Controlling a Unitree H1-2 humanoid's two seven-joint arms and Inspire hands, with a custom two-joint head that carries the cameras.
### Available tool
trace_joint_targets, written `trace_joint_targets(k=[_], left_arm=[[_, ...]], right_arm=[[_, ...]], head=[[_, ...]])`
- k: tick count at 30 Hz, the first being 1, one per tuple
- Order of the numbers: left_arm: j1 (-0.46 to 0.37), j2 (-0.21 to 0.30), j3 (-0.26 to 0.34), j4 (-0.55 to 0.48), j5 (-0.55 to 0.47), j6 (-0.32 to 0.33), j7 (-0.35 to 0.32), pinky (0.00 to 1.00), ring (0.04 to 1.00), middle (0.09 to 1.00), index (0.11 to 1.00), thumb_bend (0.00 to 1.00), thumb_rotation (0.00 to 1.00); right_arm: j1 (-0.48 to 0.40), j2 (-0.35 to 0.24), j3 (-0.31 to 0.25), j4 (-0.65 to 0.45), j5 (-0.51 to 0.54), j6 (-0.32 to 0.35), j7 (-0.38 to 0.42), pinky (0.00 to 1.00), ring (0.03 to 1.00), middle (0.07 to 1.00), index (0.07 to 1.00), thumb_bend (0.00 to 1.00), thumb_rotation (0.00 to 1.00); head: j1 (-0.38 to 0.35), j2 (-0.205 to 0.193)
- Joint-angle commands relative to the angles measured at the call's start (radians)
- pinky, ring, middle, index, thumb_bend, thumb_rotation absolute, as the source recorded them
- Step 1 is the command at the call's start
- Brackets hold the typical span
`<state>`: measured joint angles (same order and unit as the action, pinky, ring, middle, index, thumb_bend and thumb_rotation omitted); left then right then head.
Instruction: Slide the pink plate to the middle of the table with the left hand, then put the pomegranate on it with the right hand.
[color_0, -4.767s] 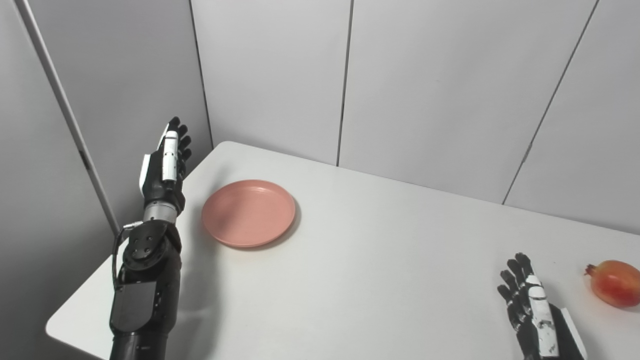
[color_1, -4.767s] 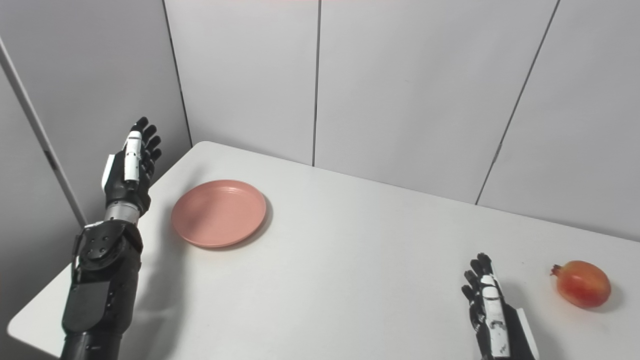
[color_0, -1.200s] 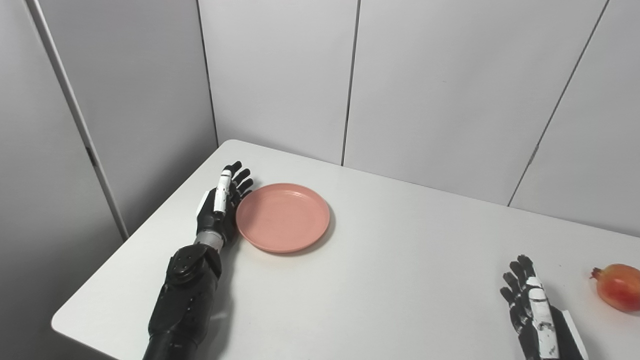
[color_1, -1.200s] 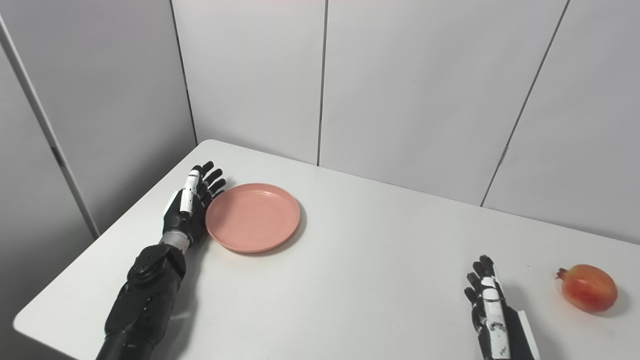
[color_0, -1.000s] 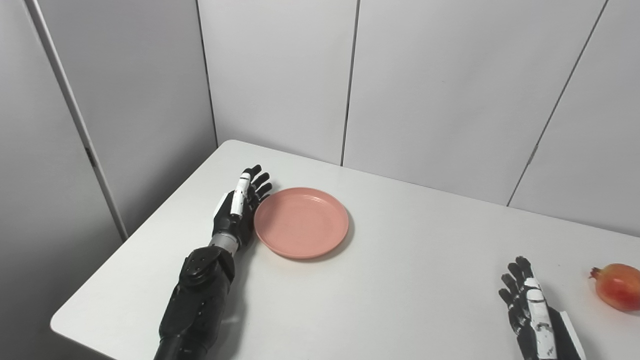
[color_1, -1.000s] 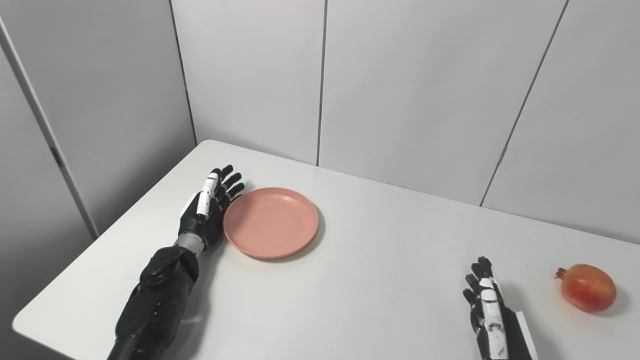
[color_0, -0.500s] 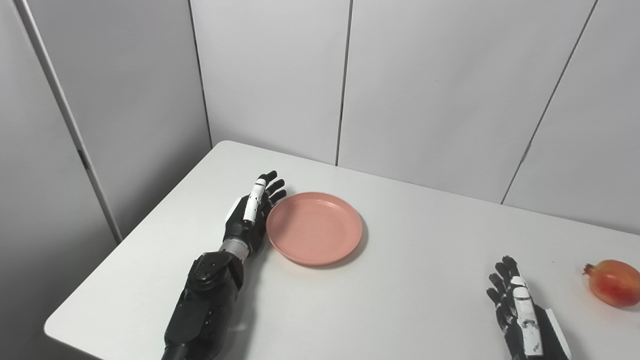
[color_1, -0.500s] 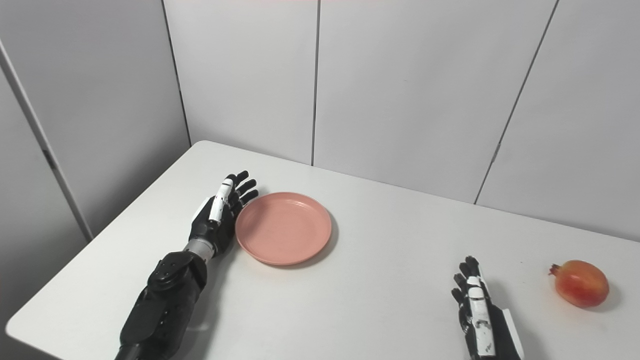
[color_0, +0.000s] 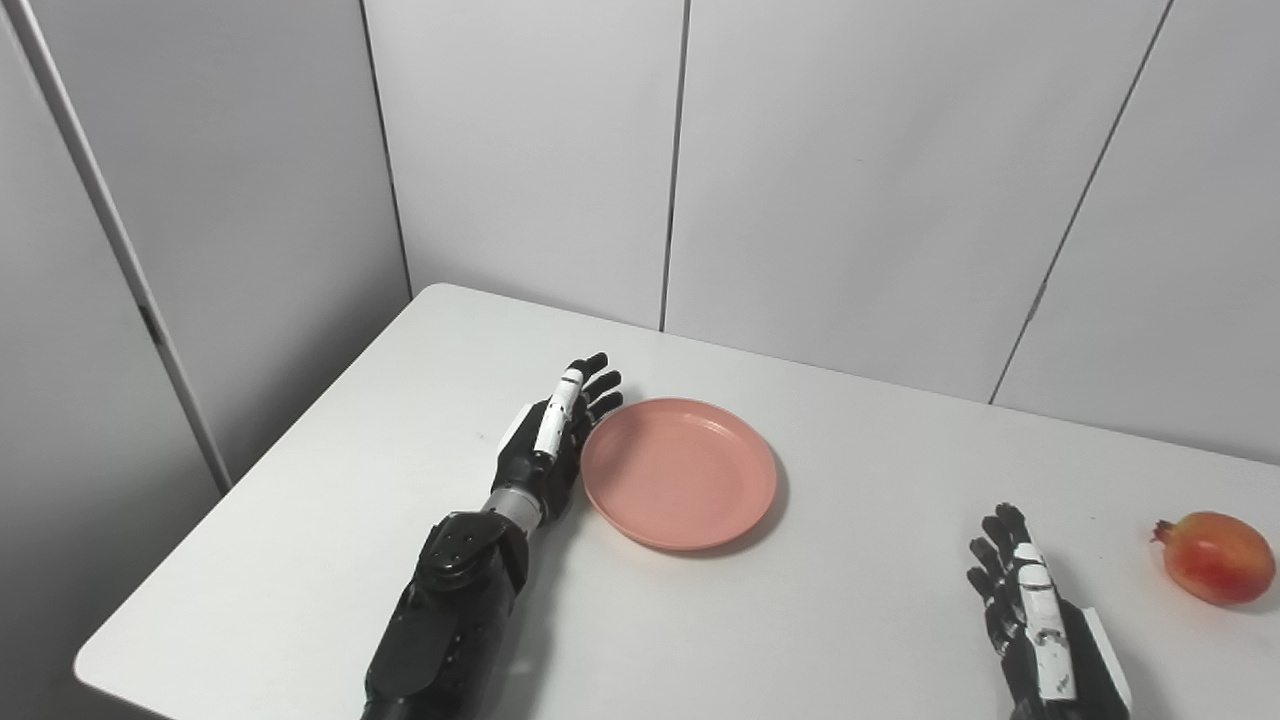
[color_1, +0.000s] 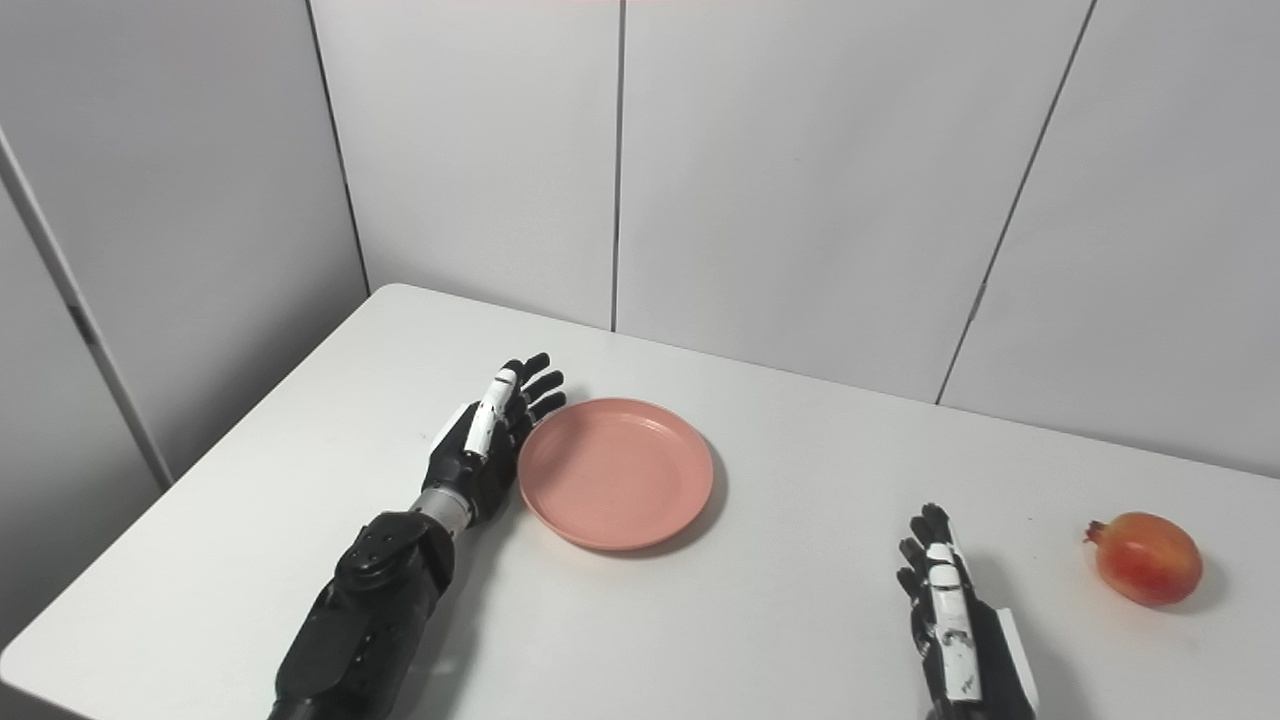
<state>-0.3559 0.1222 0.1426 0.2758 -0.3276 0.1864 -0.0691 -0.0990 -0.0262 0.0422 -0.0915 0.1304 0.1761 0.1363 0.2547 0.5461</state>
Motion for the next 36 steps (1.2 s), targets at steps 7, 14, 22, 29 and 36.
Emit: trace_joint_targets(k=[7, 14, 22, 29, 36], left_arm=[[-0.053, -0.043, -0.035, -0.009, 0.012, 0.03, -0.018, 0.9, 0.912, 0.912, 0.895, 0.35, 1.0], [-0.059, -0.081, -0.056, -0.009, 0.01, 0.035, -0.027, 0.9, 0.917, 0.917, 0.901, 0.36, 1.0], [-0.042, -0.113, -0.102, -0.028, 0.035, 0.029, -0.04, 0.9, 0.913, 0.915, 0.899, 0.38, 1.0], [-0.012, -0.147, -0.114, -0.091, 0.043, 0.038, -0.03, 0.89, 0.906, 0.909, 0.893, 0.38, 1.0], [0.039, -0.184, -0.137, -0.152, 0.07, 0.015, -0.028, 0.89, 0.902, 0.908, 0.901, 0.39, 1.0]], right_arm=[[-0.033, 0.016, 0.001, -0.039, -0.004, -0.023, -0.008, 1.0, 0.982, 0.985, 0.984, 0.21, 1.0], [-0.036, 0.022, 0.002, -0.046, -0.011, -0.003, -0.012, 1.0, 0.983, 0.986, 0.983, 0.23, 1.0], [-0.035, 0.028, 0.005, -0.054, -0.015, 0.001, -0.02, 1.0, 0.98, 0.981, 0.983, 0.23, 1.0], [-0.039, 0.035, 0.005, -0.059, -0.024, 0.009, -0.032, 1.0, 0.984, 0.982, 0.982, 0.25, 1.0], [-0.043, 0.036, 0.009, -0.076, -0.033, 0.041, -0.046, 1.0, 0.999, 0.996, 0.991, 0.25, 1.0]], head=[[-0.025, 0.014], [-0.039, 0.021], [-0.074, 0.034], [-0.113, 0.044], [-0.146, 0.055]])
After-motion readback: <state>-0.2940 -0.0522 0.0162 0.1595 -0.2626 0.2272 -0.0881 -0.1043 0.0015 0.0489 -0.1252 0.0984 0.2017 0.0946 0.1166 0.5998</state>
